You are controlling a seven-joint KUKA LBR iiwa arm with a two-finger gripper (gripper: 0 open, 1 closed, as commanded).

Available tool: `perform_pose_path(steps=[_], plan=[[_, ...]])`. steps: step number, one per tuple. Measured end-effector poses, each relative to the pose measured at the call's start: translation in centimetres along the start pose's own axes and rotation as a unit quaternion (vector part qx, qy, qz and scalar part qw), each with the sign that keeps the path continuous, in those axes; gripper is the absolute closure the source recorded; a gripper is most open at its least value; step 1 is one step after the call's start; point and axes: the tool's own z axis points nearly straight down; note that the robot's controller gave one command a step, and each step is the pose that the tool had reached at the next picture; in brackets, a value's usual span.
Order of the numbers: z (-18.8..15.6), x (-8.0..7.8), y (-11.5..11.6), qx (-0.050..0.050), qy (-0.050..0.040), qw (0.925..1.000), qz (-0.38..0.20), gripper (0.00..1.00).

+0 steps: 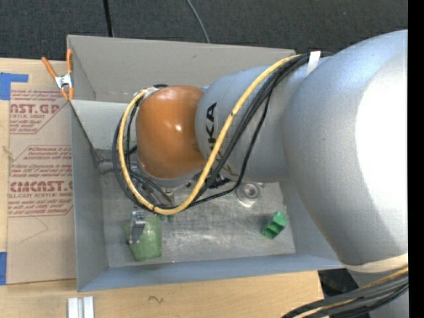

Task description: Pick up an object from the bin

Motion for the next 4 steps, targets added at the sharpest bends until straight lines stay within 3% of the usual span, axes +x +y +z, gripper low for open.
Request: perform_pose_path(steps=[1,2,3,4], plan=[[4.2,3.5,-3.0,0.0,-0.0048,0.9573,-0.289,0.0],[2.8,2.7,-2.6,0.0,-0.0043,0.9117,-0.411,0.0],[3.9,2.7,-1.2,0.001,-0.0032,0.8435,-0.537,0.0],[7.0,2.9,-0.2,0.001,0.0003,0.788,-0.616,0.0]])
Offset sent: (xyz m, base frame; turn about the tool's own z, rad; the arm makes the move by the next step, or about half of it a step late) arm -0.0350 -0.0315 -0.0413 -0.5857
